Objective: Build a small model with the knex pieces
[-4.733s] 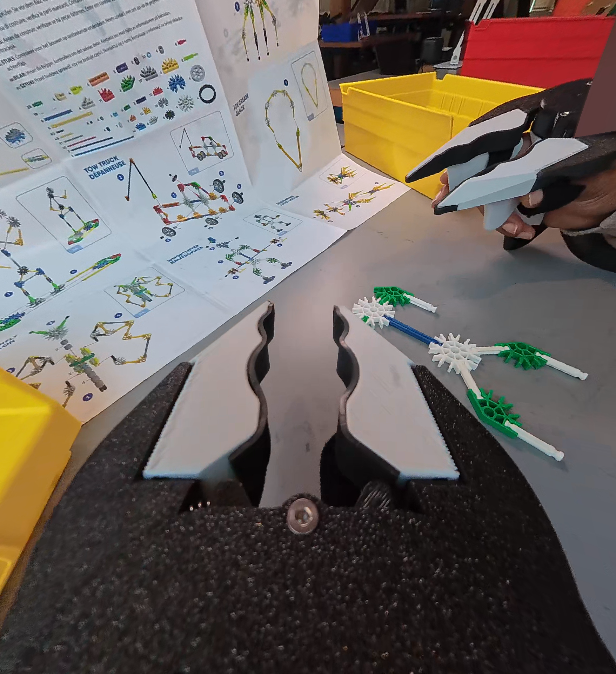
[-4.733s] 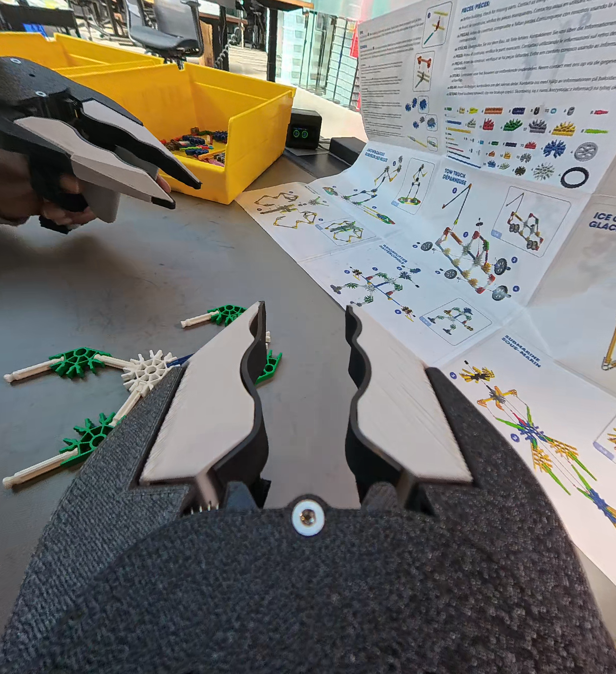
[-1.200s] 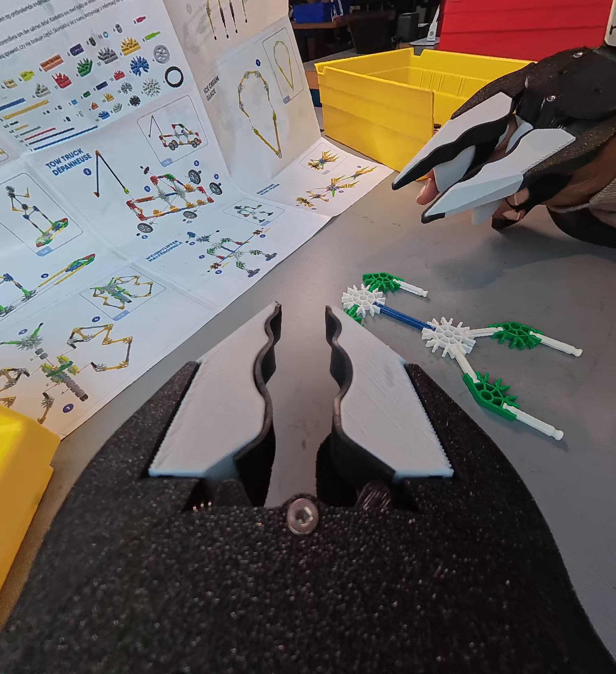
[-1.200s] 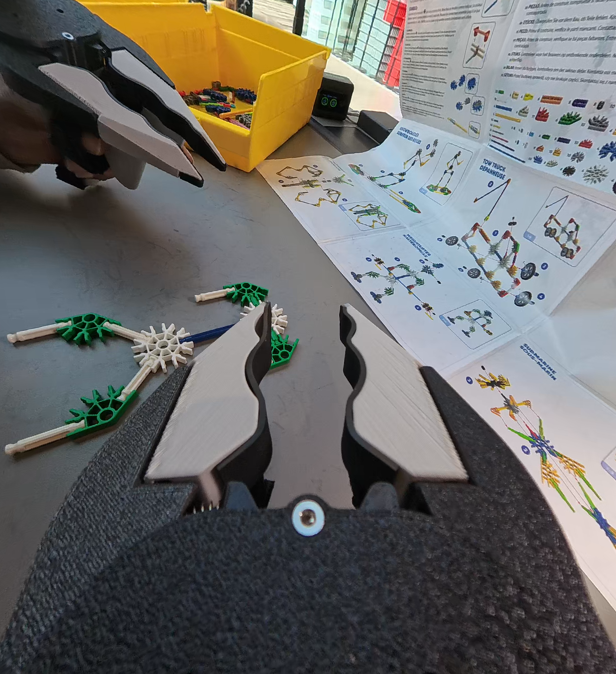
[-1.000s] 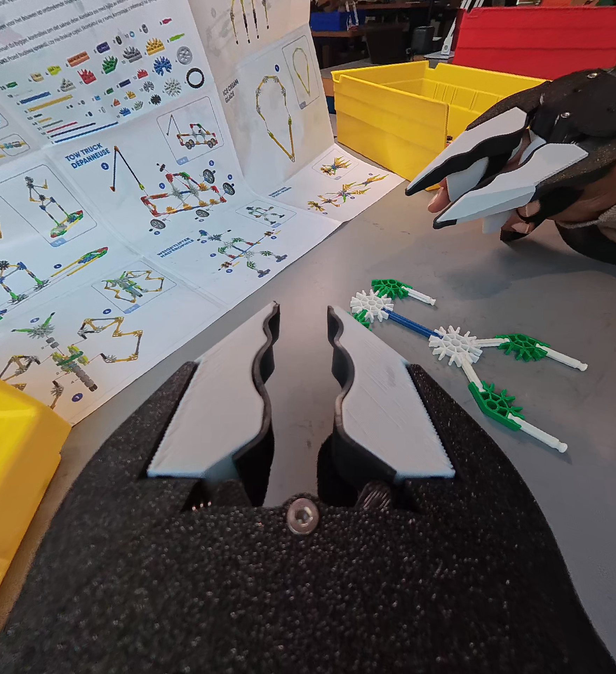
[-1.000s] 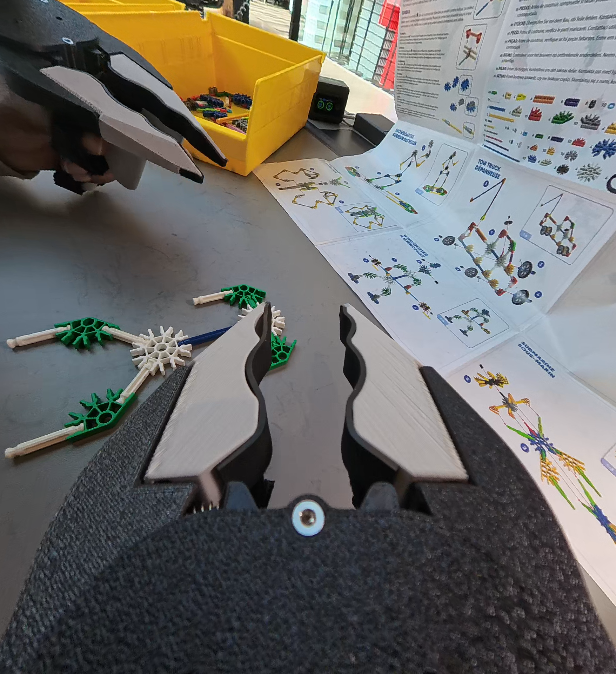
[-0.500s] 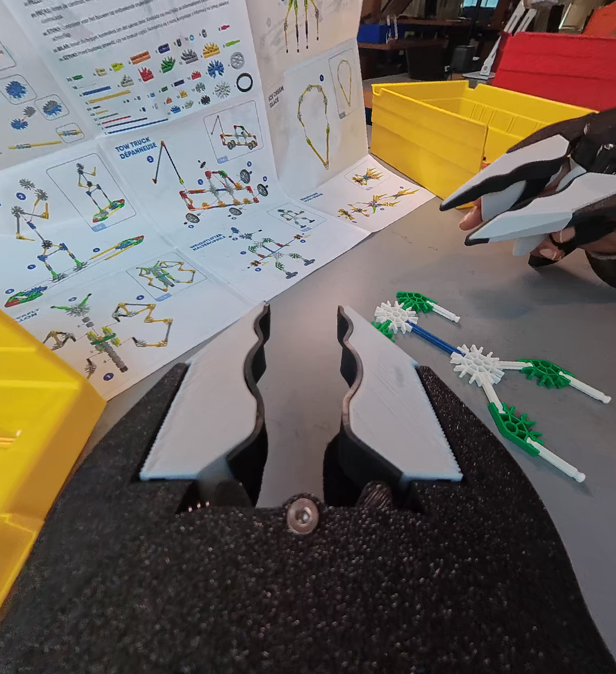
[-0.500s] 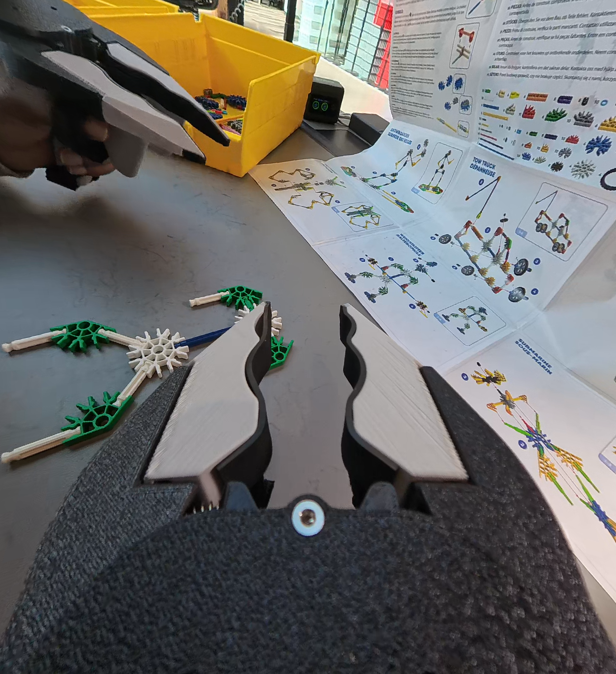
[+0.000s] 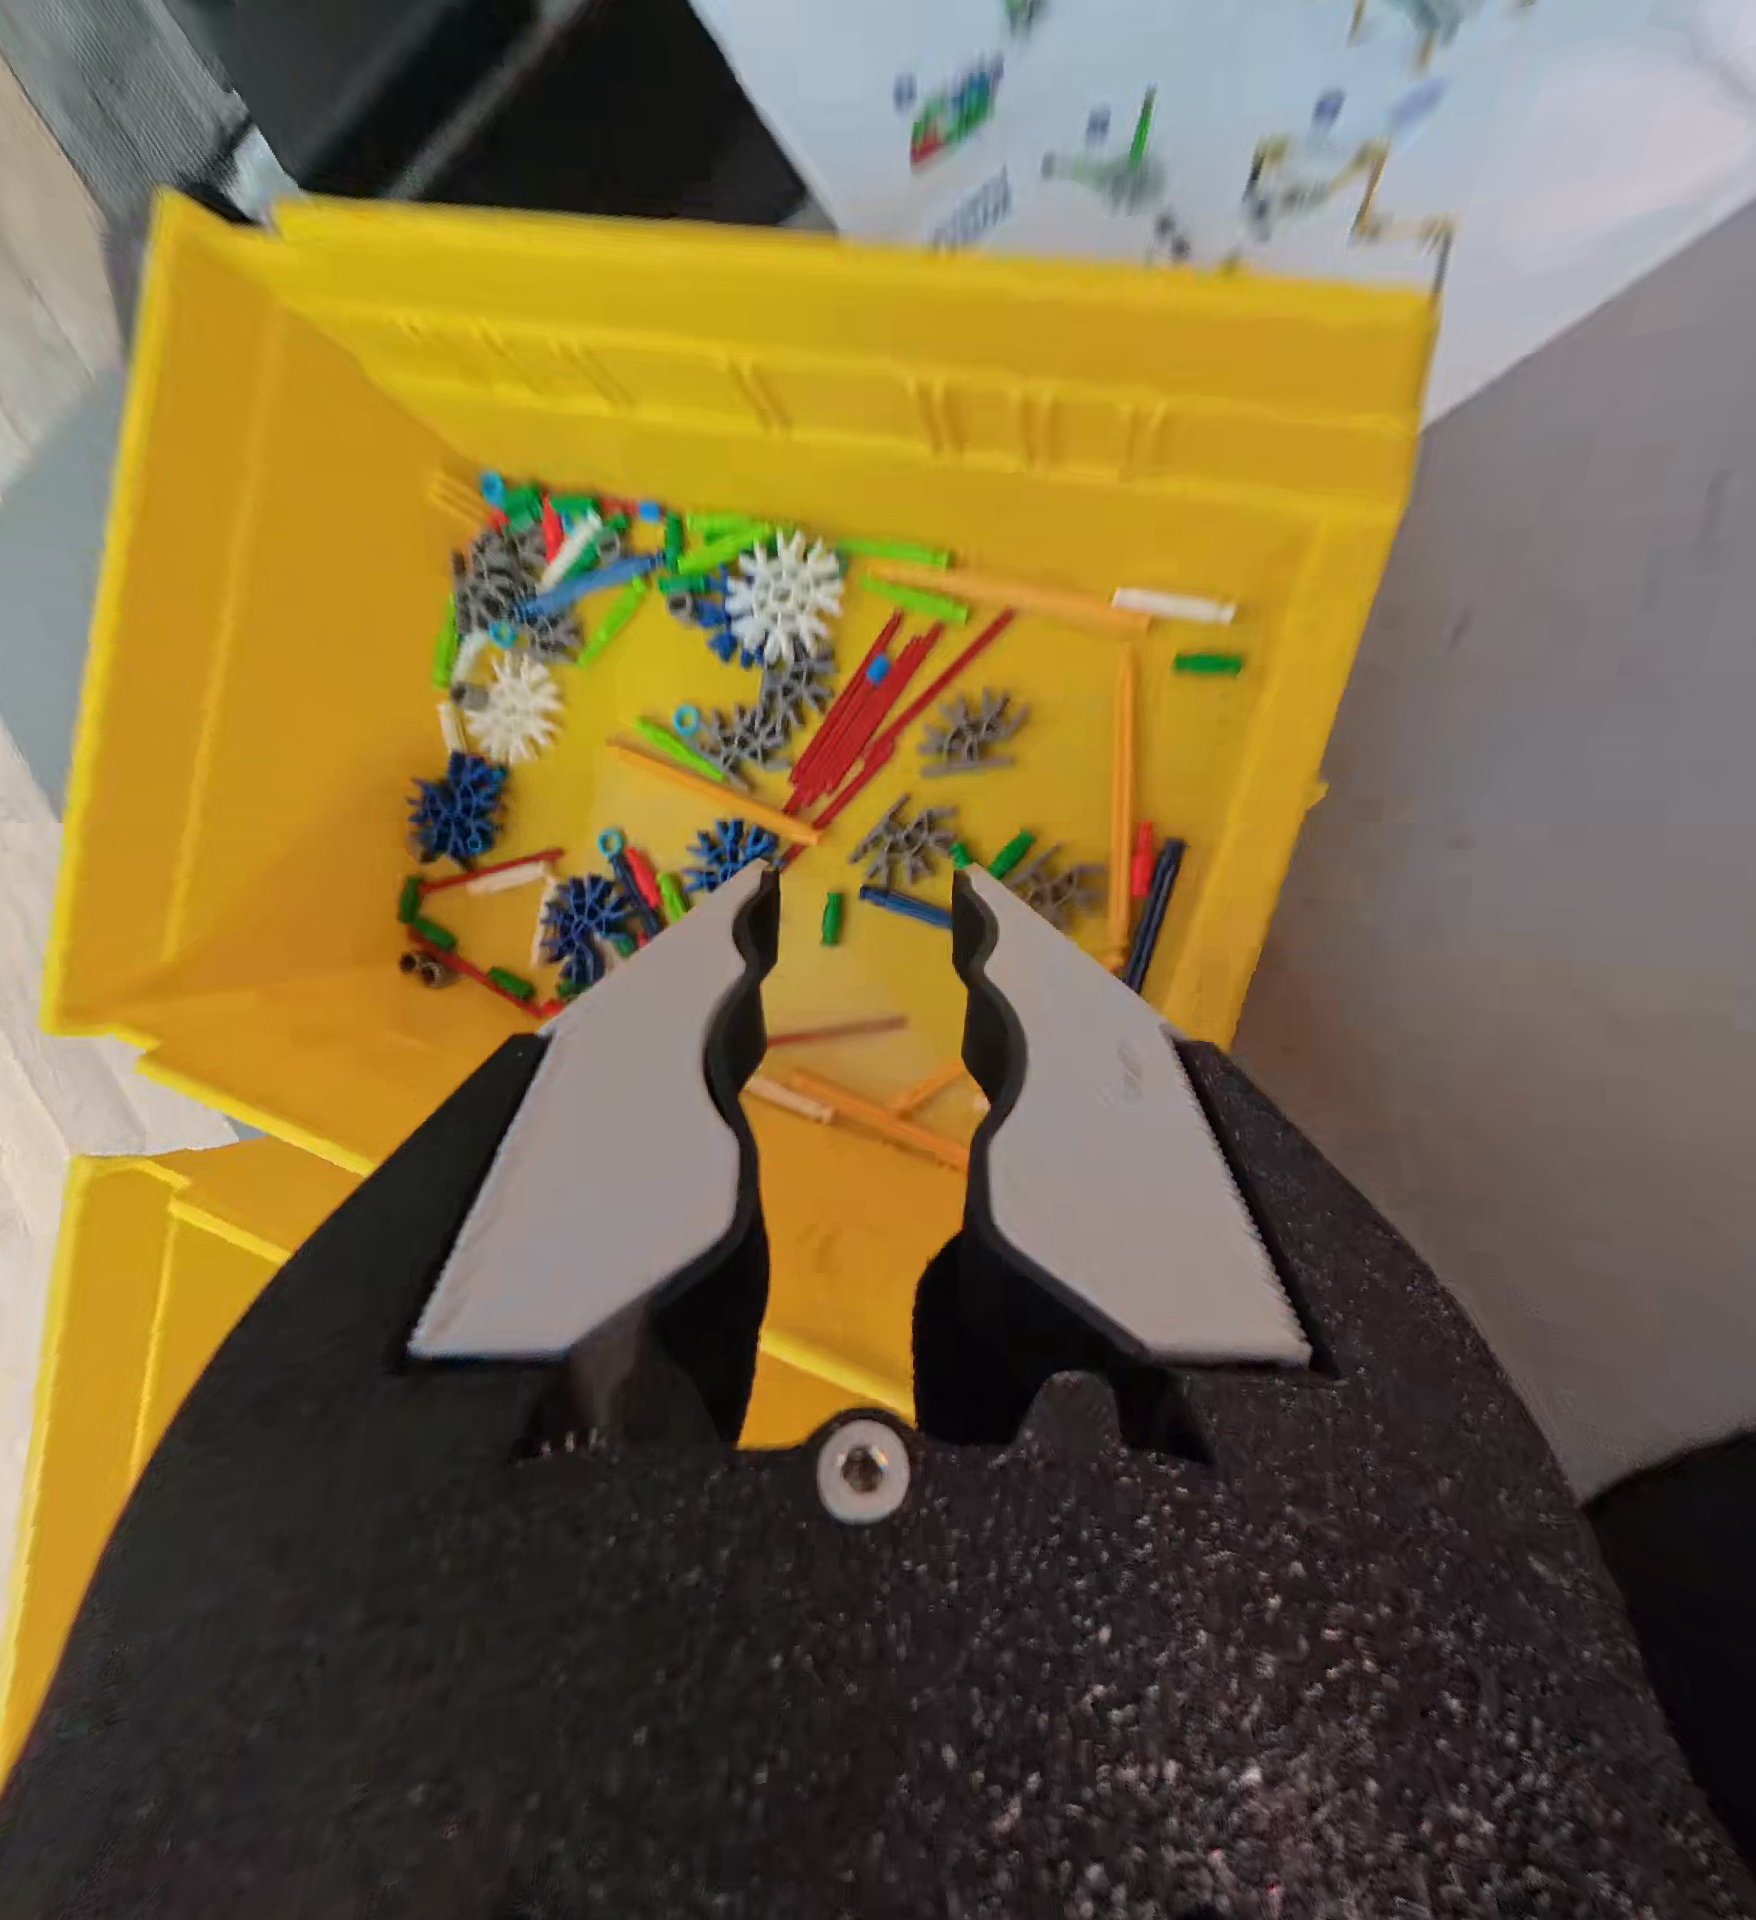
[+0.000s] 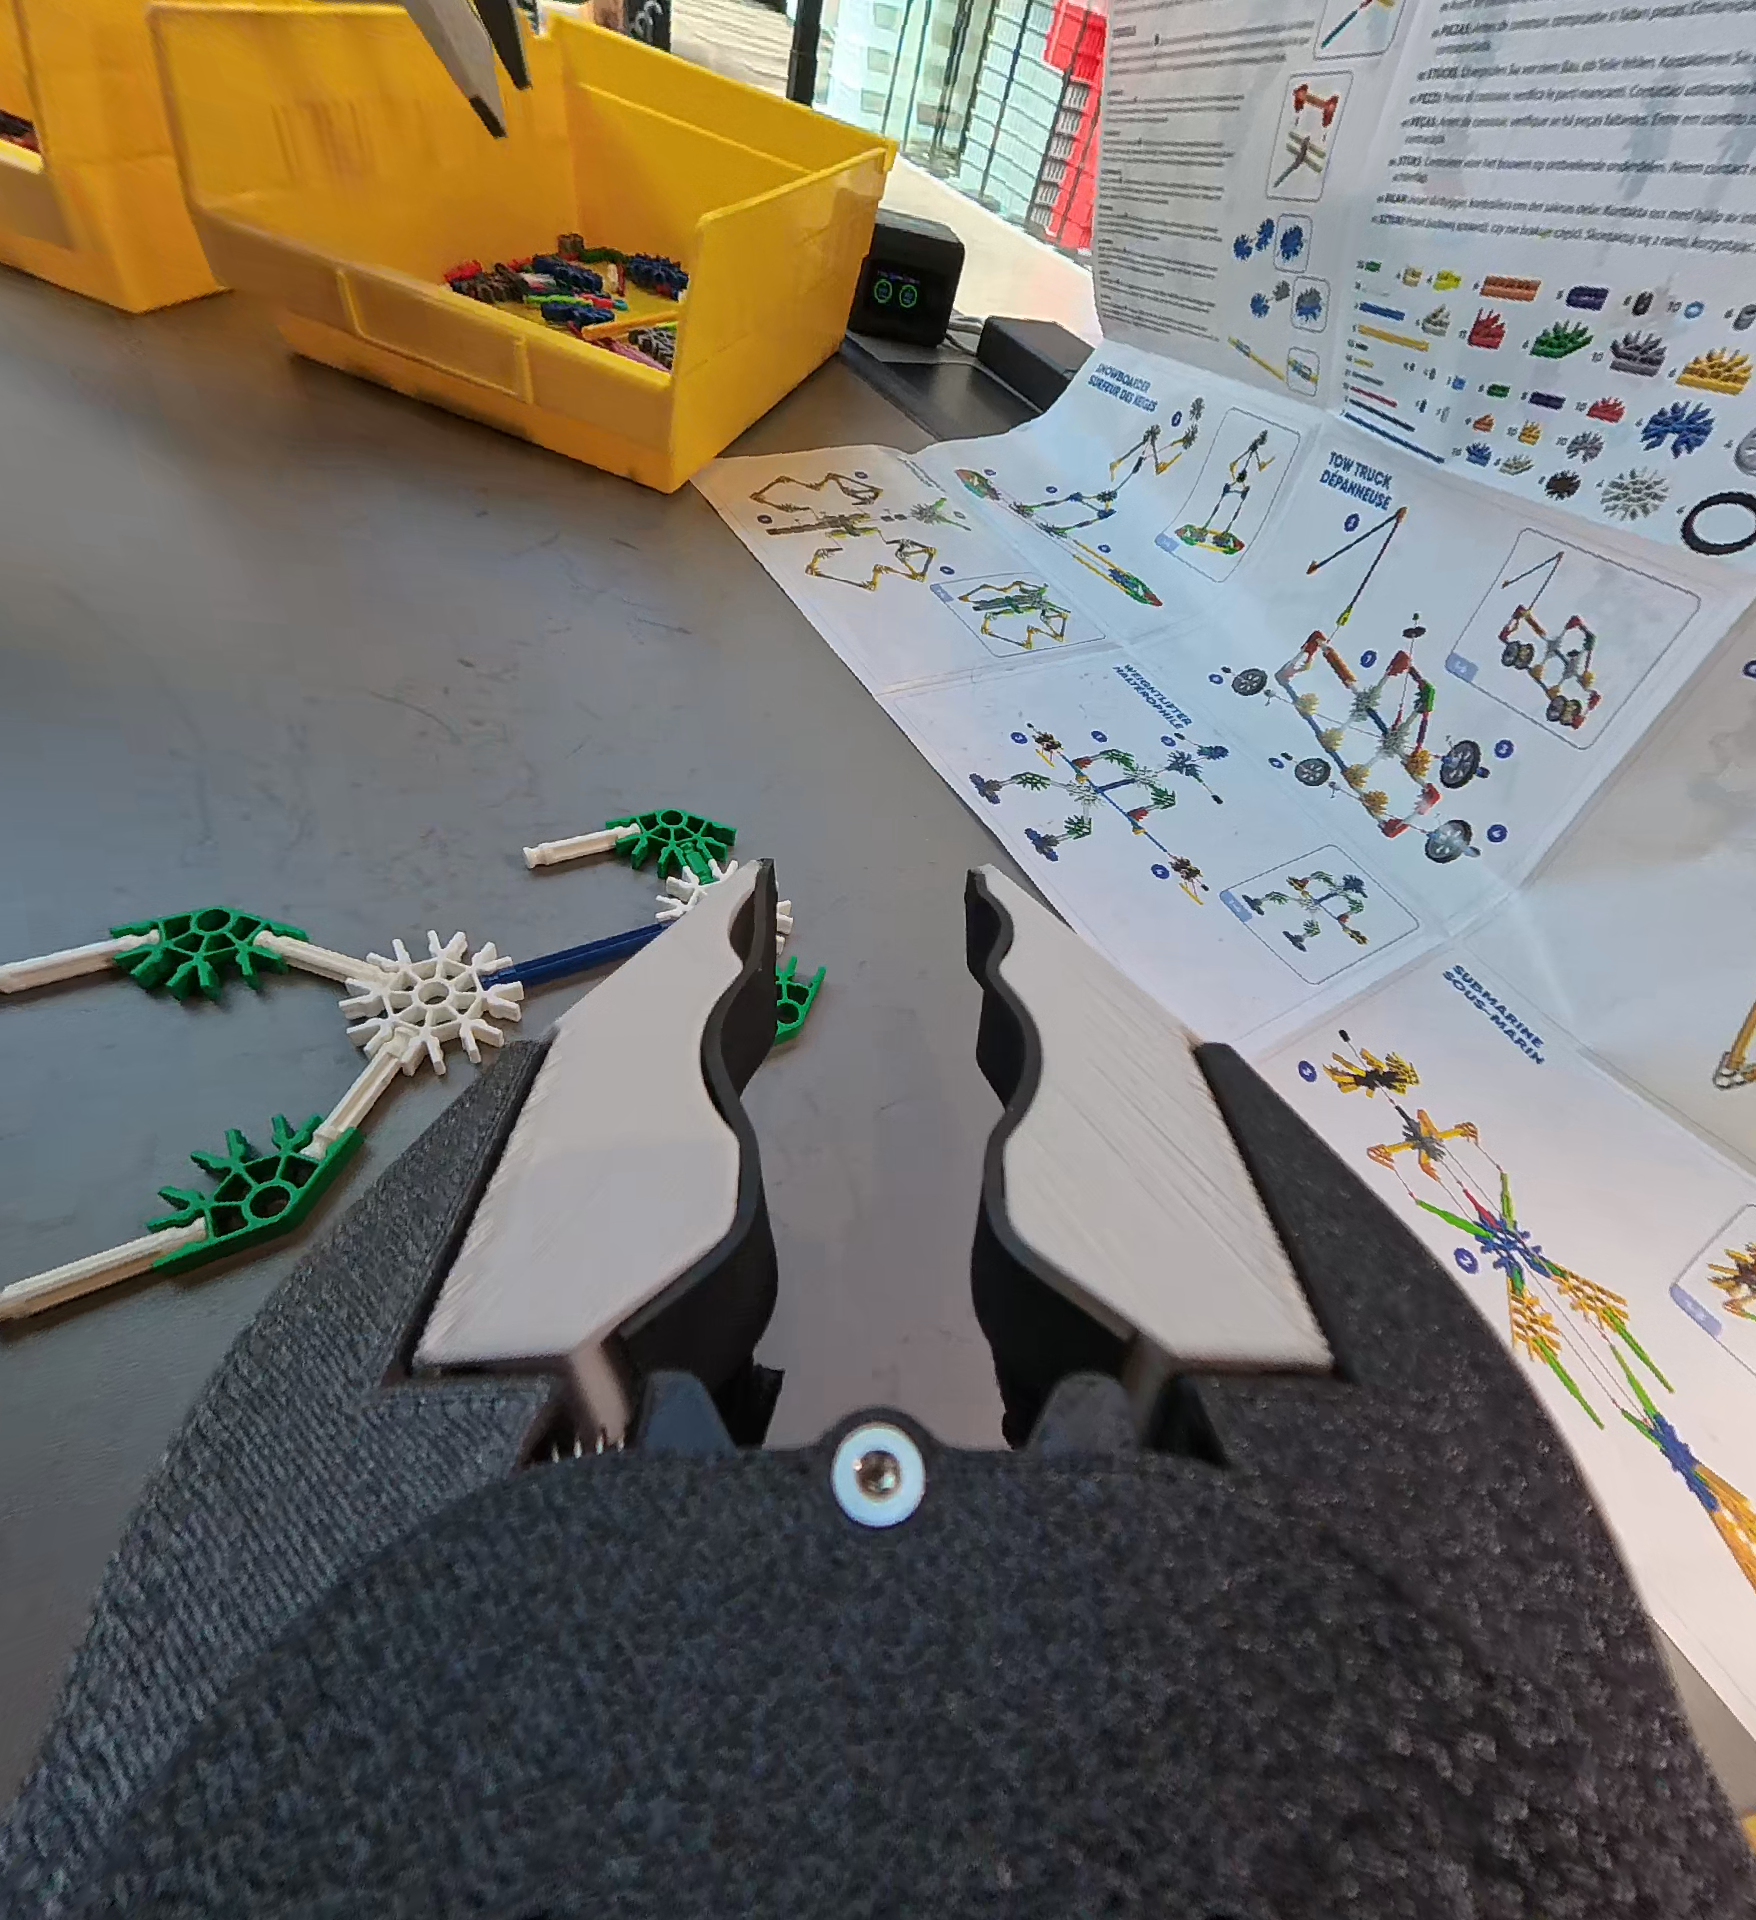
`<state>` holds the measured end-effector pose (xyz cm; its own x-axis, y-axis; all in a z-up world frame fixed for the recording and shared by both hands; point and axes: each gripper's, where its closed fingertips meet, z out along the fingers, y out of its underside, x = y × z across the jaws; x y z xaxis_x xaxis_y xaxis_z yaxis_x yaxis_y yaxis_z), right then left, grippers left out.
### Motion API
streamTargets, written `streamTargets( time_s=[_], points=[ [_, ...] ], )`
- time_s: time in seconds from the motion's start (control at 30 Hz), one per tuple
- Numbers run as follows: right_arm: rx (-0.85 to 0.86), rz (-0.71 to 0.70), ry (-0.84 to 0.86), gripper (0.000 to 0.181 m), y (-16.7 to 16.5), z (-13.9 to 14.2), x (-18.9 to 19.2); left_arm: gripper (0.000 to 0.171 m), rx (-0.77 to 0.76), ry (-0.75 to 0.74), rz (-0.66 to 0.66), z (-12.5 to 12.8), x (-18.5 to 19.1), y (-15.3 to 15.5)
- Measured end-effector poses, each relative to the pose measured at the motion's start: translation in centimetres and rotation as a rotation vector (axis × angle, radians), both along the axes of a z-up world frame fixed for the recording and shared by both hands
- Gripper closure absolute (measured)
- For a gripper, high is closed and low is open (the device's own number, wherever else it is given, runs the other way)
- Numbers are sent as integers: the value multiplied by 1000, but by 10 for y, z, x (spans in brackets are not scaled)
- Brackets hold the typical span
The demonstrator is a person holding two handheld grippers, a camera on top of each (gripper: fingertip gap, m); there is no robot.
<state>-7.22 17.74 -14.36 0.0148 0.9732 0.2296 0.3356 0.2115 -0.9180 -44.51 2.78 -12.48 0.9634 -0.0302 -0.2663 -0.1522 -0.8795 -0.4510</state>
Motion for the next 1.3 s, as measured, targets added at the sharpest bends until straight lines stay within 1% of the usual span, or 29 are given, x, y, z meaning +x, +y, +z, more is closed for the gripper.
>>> streamTargets(
  time_s=[0.07, 0.13, 0.23, 0.37, 0.5, 0.57, 0.7, 0.77, 0.83, 0.9, 0.97, 1.03, 1.07, 1.13, 1.17, 1.23, 1.3],
  points=[
    [15, 4, -9, 147, -2, -2, -1, 143, -180, -16, -27, -29, -13, -7],
    [25, 6, -15, 147, -3, -3, -1, 144, -305, -84, -68, -52, -12, -10],
    [39, 5, -19, 147, -3, -4, -1, 147, -437, -89, -87, -72, -19, -13],
    [41, 1, -21, 147, -1, -4, 0, 149, -557, -33, -76, -86, -37, -19],
    [35, 7, -23, 147, -1, -4, 0, 150, -566, -62, -79, -91, -37, -18],
    [38, 11, -28, 147, -2, -5, -1, 151, -544, -75, -83, -90, -36, -14],
    [48, 19, -39, 147, -4, -7, -1, 159, -551, -98, -101, -92, -30, -13],
    [54, 22, -43, 147, -5, -8, -1, 167, -558, -107, -106, -93, -27, -13],
    [58, 24, -44, 147, -5, -8, -1, 167, -559, -92, -107, -92, -28, -13],
    [60, 24, -45, 147, -5, -8, -1, 167, -550, -50, -110, -87, -29, -13],
    [62, 23, -44, 147, -5, -8, -1, 167, -481, -15, -117, -69, -24, -5],
    [62, 21, -43, 147, -5, -8, -1, 167, -345, -20, -161, -41, 1, 12],
    [60, 20, -44, 147, -5, -8, -1, 167, -276, -29, -201, -26, 20, 21],
    [59, 20, -48, 147, -5, -9, -1, 167, -147, -94, -329, -2, 78, 37],
    [60, 20, -49, 147, -5, -9, -1, 167, -94, -148, -402, 5, 113, 42],
    [65, 21, -49, 147, -5, -9, -1, 167, -27, -261, -527, 6, 179, 49],
    [71, 20, -49, 147, -5, -9, -1, 167, -17, -311, -602, -11, 225, 55]
  ],
)
